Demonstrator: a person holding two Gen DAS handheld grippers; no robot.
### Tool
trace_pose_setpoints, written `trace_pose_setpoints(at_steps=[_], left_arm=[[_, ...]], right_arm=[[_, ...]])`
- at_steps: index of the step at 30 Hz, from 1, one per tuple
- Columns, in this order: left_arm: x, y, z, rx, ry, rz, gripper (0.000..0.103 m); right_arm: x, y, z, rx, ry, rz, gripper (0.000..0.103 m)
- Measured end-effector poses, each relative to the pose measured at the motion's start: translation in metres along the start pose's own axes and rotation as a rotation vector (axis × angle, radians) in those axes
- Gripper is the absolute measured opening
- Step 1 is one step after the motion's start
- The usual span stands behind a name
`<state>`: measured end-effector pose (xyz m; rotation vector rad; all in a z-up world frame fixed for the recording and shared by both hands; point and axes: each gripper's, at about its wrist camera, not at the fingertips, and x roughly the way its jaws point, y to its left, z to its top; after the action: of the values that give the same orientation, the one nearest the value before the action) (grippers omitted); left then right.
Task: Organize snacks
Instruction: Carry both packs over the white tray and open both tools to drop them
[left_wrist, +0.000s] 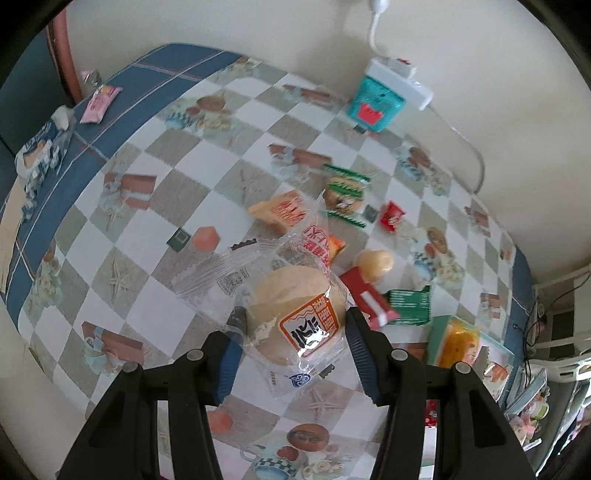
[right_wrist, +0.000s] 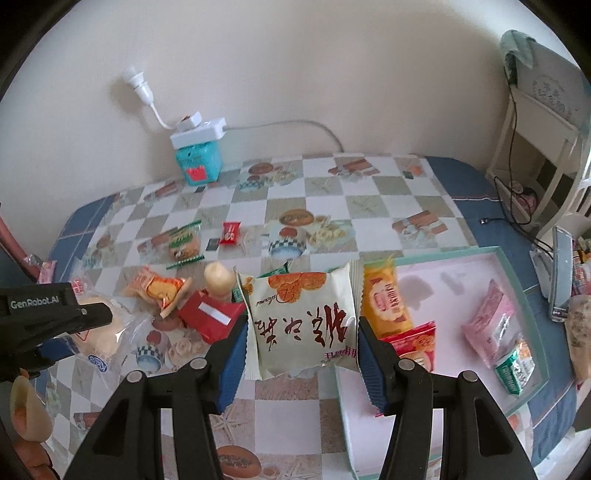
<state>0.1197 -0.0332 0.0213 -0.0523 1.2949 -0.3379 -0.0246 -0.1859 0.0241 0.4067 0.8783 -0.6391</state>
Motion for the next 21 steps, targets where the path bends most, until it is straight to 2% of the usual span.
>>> trace_pose_setpoints(at_steps=[9, 21], left_arm=[[-0.006, -0.045, -0.009, 0.099, -0.034, -0.01, 0.056], [0.004, -0.101, -0.028, 0.224, -0.034, -0.03, 0.056]], right_arm=[[0.0, -0.03, 0.007, 0.065, -0.003, -0.009, 0.058], [0.007, -0.082, 0.011, 0.174, 0.007, -0.011, 0.058]])
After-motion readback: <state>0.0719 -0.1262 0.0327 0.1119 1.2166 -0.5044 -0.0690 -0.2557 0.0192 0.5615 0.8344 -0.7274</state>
